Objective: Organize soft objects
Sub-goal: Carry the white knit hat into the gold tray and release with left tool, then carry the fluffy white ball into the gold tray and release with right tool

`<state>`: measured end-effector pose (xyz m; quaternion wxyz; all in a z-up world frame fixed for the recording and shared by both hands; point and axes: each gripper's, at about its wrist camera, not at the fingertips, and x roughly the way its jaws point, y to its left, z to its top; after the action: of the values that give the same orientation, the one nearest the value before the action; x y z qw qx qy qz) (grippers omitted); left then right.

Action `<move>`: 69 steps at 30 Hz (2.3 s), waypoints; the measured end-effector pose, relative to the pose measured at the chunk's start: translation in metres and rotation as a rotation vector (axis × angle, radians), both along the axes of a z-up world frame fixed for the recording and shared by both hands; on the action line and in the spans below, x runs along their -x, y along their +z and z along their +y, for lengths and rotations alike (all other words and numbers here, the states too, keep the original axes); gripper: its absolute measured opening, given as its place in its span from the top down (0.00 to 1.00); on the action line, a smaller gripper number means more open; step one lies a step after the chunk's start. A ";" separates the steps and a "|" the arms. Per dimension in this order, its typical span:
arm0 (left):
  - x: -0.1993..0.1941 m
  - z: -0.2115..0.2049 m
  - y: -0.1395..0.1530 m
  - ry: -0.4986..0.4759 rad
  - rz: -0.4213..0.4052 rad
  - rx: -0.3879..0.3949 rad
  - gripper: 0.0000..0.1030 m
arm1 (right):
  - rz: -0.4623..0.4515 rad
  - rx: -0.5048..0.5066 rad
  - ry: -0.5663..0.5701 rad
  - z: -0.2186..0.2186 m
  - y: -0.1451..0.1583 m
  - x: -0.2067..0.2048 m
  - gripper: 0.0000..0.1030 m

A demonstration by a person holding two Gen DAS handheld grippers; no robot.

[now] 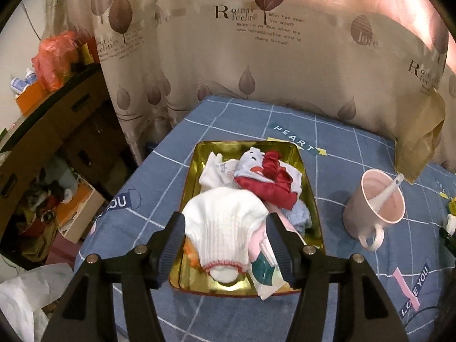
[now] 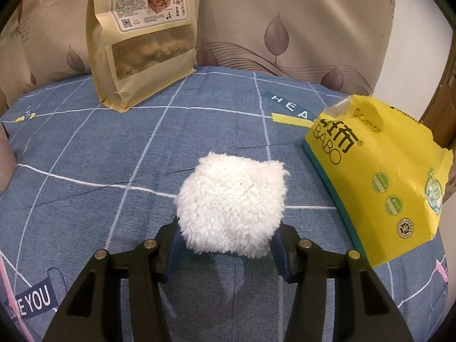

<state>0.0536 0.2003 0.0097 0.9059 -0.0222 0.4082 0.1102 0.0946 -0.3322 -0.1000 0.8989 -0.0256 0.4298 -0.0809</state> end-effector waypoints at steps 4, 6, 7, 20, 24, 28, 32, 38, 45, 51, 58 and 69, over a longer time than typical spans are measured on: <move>0.011 -0.014 -0.008 -0.013 -0.016 -0.093 0.41 | 0.006 -0.021 0.010 0.007 0.005 0.003 0.54; 0.016 -0.018 -0.012 -0.012 -0.020 -0.111 0.41 | 0.004 -0.012 0.028 0.014 0.009 0.005 0.54; 0.018 -0.018 -0.013 -0.009 -0.016 -0.106 0.41 | -0.001 -0.009 0.039 0.019 0.013 0.006 0.54; 0.033 0.002 -0.012 0.070 -0.060 -0.018 0.41 | -0.080 -0.038 0.232 0.109 0.085 0.017 0.54; 0.035 0.014 -0.014 0.098 -0.059 0.015 0.41 | -0.102 -0.058 0.321 0.149 0.105 0.018 0.54; 0.037 0.025 -0.017 0.138 -0.052 0.033 0.41 | -0.111 -0.065 0.426 0.195 0.119 0.020 0.54; 0.039 0.034 -0.017 0.171 -0.052 0.042 0.41 | -0.119 -0.063 0.550 0.249 0.128 0.024 0.54; 0.041 0.042 -0.015 0.202 -0.057 0.032 0.41 | -0.120 -0.075 0.688 0.316 0.129 0.027 0.54; 0.045 0.058 -0.011 0.261 -0.062 0.032 0.41 | -0.081 -0.100 0.791 0.375 0.117 0.024 0.54; 0.048 0.068 -0.009 0.297 -0.066 0.038 0.41 | -0.023 -0.110 0.853 0.412 0.098 0.024 0.54; 0.048 0.074 -0.009 0.308 -0.063 0.051 0.41 | 0.037 -0.112 0.884 0.441 0.076 0.014 0.54; 0.048 0.077 -0.012 0.309 -0.055 0.065 0.41 | 0.043 -0.106 0.846 0.469 0.065 -0.025 0.54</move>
<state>0.0056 0.2770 -0.0024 0.8878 -0.1169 0.3784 0.2342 0.1195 0.1367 -0.0350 0.8438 -0.1550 0.4037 0.3177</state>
